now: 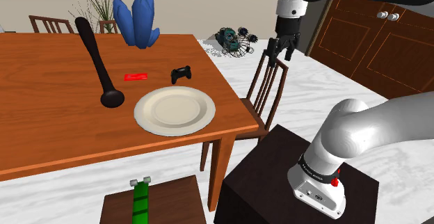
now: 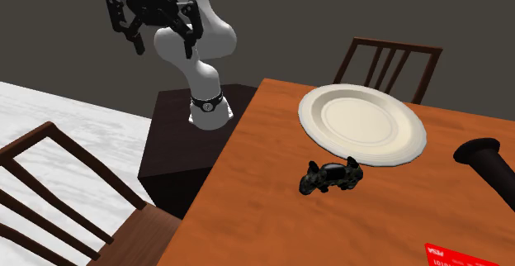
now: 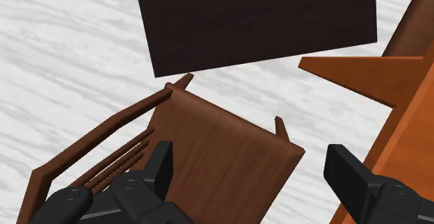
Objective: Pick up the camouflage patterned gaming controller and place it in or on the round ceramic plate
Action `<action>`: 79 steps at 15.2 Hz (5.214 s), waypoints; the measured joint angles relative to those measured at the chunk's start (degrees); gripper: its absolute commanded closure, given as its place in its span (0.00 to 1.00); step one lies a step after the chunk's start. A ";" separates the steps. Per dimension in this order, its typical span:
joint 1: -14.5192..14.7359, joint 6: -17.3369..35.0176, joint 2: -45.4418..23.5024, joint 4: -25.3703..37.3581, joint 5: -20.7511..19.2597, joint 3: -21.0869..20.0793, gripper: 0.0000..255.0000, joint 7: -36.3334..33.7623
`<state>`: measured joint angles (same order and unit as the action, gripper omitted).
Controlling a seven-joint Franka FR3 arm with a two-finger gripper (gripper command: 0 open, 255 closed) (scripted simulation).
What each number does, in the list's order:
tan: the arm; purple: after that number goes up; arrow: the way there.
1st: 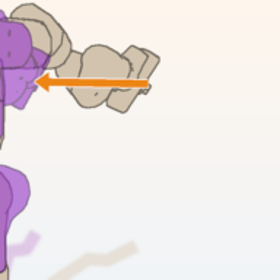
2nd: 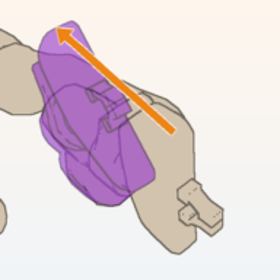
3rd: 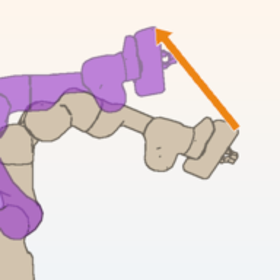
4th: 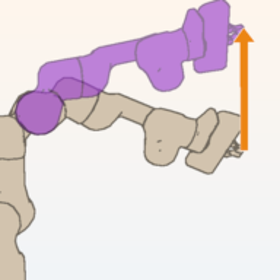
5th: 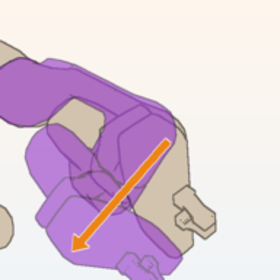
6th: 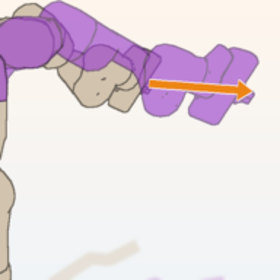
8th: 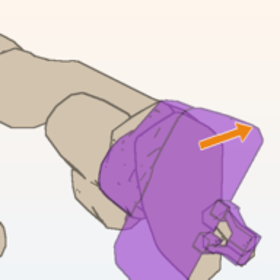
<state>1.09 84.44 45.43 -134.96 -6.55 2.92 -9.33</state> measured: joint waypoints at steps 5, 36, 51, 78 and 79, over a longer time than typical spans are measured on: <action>0.28 3.71 -3.07 0.25 3.22 -3.41 0.00 -6.34; -0.94 27.93 -46.32 29.05 2.12 -24.07 0.00 -56.88; -1.03 29.93 -46.67 27.52 1.91 -23.98 1.00 -56.95; 1.62 17.12 -41.97 35.60 3.63 -26.69 1.00 -60.99; 2.22 16.95 -41.04 34.82 3.94 -27.33 1.00 -62.20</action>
<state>3.31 101.40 4.39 -100.14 -2.61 -24.42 -71.53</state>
